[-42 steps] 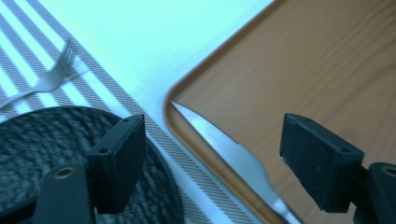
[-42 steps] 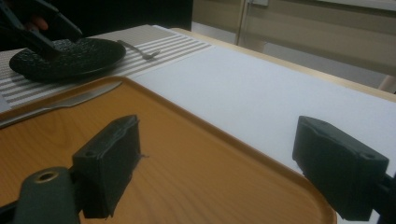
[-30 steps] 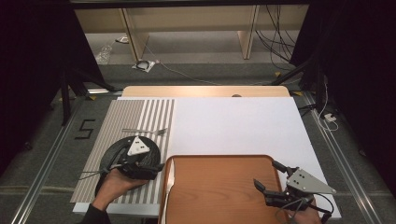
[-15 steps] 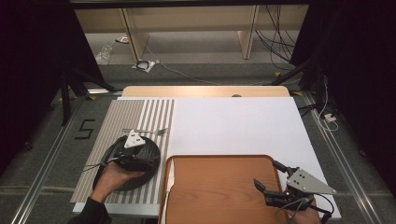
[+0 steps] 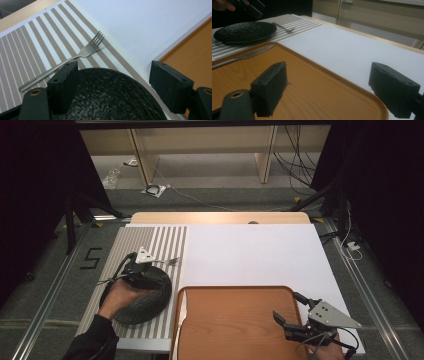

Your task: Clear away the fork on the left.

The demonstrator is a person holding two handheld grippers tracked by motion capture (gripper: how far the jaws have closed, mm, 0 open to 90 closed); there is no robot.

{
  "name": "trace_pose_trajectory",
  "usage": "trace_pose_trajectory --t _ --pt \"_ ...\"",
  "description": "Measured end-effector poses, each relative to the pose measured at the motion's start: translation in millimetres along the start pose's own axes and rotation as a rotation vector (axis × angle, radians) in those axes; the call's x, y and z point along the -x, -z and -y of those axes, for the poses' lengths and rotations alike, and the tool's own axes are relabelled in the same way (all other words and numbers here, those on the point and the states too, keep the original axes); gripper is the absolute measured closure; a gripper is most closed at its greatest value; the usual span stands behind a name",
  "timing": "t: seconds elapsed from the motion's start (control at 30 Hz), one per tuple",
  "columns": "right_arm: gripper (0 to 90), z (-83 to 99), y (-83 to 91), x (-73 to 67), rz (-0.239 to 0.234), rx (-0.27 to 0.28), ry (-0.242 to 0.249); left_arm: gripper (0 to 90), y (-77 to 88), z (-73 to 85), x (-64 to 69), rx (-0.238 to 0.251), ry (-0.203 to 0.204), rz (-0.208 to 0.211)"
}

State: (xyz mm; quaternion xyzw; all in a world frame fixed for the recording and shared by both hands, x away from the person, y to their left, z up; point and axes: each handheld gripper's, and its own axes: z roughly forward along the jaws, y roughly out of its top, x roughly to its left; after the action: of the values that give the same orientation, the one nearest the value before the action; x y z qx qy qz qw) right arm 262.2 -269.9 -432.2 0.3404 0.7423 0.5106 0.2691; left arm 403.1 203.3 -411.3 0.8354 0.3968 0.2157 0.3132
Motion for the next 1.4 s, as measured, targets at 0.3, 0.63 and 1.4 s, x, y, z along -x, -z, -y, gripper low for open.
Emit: trace_pose_trajectory --t 0.3,0.63,1.4 --pt "16.1 0.0 0.0 -0.1 -0.001 -0.001 -0.001 24.3 -13.2 -8.2 -16.5 -0.053 -0.012 -0.024" --pt "16.1 0.3 -1.3 -0.1 -0.006 -0.005 -0.003 24.4 -31.6 -18.8 -43.9 -0.102 0.001 -0.013" --pt "16.1 1.1 -0.5 1.0 -0.008 -0.01 -0.006 27.2 -76.5 -35.9 -82.5 -0.286 -0.008 -0.044"
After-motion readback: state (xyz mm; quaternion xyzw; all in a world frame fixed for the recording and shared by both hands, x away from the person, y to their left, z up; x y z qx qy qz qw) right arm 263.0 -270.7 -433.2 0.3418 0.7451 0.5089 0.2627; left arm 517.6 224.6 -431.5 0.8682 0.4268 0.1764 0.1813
